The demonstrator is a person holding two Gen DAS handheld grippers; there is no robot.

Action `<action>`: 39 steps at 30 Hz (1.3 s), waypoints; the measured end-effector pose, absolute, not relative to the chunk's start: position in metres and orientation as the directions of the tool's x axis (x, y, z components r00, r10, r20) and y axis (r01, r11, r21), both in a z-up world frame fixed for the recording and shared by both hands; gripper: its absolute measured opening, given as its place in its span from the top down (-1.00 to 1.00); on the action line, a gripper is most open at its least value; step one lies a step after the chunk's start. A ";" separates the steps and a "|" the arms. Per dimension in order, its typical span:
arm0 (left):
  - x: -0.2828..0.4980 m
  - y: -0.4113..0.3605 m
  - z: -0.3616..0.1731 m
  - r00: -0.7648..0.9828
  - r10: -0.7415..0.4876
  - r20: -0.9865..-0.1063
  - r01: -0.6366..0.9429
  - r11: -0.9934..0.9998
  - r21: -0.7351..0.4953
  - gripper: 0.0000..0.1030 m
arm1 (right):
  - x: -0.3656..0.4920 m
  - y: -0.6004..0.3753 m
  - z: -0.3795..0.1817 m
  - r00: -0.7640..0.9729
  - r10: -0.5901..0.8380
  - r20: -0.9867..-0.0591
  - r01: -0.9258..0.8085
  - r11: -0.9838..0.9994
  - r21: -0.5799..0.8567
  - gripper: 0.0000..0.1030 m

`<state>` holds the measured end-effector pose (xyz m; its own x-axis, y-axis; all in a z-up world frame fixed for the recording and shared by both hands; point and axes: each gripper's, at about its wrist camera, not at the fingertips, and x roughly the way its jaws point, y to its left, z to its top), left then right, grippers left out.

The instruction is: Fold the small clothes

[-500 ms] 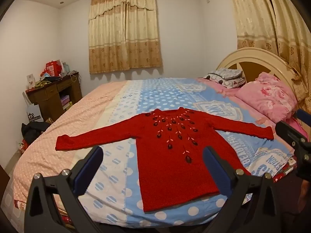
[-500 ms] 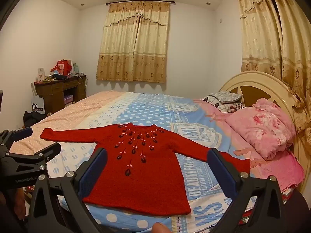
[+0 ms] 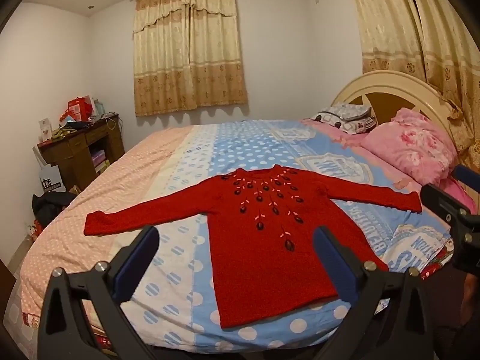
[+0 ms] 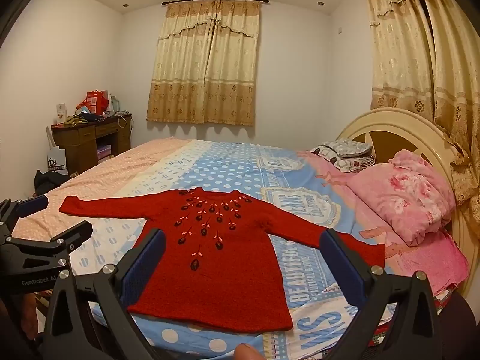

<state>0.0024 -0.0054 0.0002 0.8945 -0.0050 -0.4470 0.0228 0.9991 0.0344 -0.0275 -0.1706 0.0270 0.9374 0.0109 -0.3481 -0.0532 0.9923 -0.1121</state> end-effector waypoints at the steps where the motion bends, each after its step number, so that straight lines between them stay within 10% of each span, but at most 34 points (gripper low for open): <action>1: 0.002 -0.006 0.000 0.894 -0.004 -0.447 0.022 0.999 0.035 -1.00 | -0.026 -0.171 0.025 0.937 0.010 -0.349 -0.053 0.992 -0.111 -0.98; 39: 0.002 -0.005 -0.001 0.893 -0.002 -0.451 0.021 0.999 0.038 -1.00 | -0.024 -0.170 0.022 0.935 0.012 -0.356 -0.057 0.991 -0.117 -0.98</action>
